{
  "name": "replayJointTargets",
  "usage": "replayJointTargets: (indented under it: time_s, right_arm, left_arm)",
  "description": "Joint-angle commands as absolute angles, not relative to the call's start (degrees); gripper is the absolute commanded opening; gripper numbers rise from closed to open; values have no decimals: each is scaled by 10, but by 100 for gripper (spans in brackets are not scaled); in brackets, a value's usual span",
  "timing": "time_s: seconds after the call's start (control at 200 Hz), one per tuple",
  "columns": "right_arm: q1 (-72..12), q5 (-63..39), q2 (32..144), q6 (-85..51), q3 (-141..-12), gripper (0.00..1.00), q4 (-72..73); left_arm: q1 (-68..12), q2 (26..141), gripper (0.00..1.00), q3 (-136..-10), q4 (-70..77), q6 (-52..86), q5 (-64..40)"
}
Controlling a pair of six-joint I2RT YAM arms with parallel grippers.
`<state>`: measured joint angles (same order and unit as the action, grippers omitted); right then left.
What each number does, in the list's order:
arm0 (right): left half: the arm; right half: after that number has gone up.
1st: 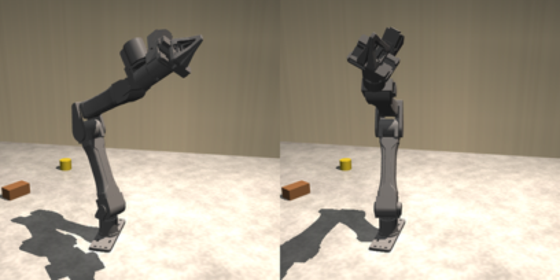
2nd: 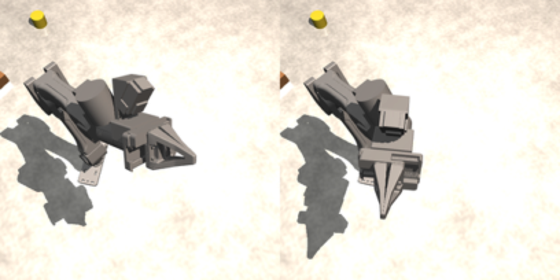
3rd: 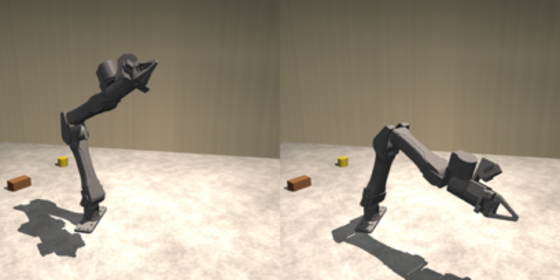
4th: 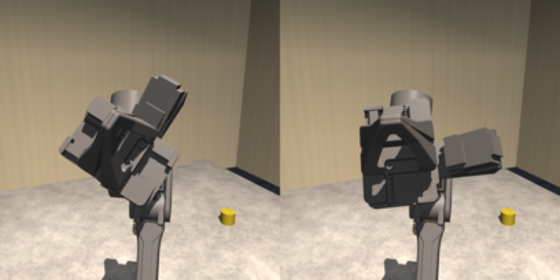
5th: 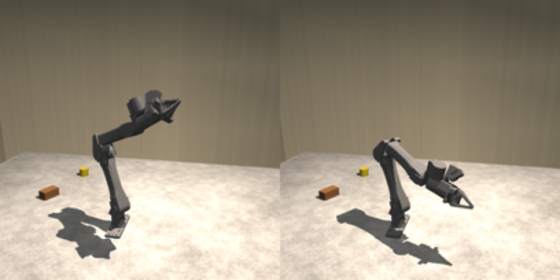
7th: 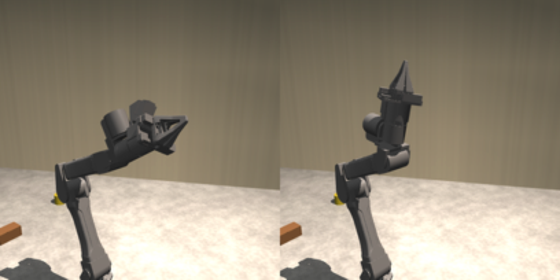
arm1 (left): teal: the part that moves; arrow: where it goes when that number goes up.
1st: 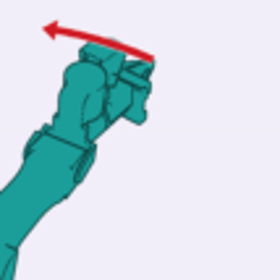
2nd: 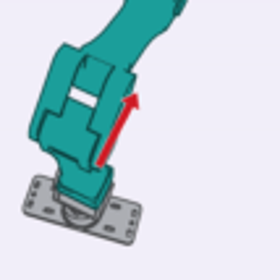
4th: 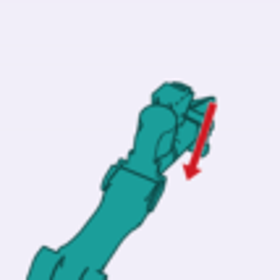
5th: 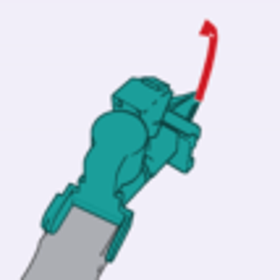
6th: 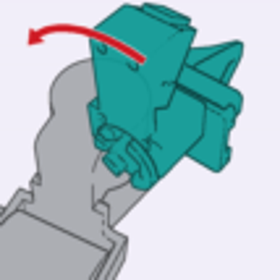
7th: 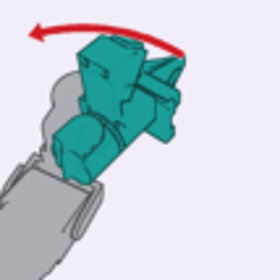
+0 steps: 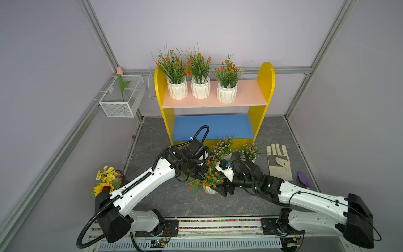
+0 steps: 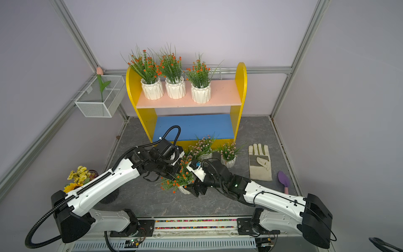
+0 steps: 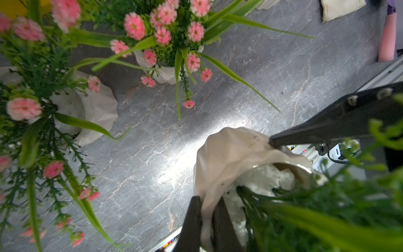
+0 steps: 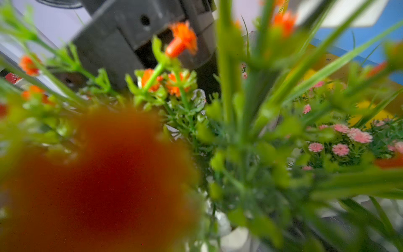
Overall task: Place the baby's breath potted plants on the rack by color
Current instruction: Pick up the baby's breath potted plant from the center of the board.
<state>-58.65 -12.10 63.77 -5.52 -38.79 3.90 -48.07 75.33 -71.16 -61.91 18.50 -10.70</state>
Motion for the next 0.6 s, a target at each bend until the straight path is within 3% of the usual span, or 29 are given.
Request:
replayJointTargets:
  time_s: [0.0, 0.595]
  right_arm:
    - [-590, -148, 645, -43, -396, 88, 64]
    - [-618, -149, 687, -58, -407, 88, 93]
  left_arm:
    - [-483, 745, 0, -735, -600, 183, -120]
    - [-483, 748, 0, -728, -583, 186, -123]
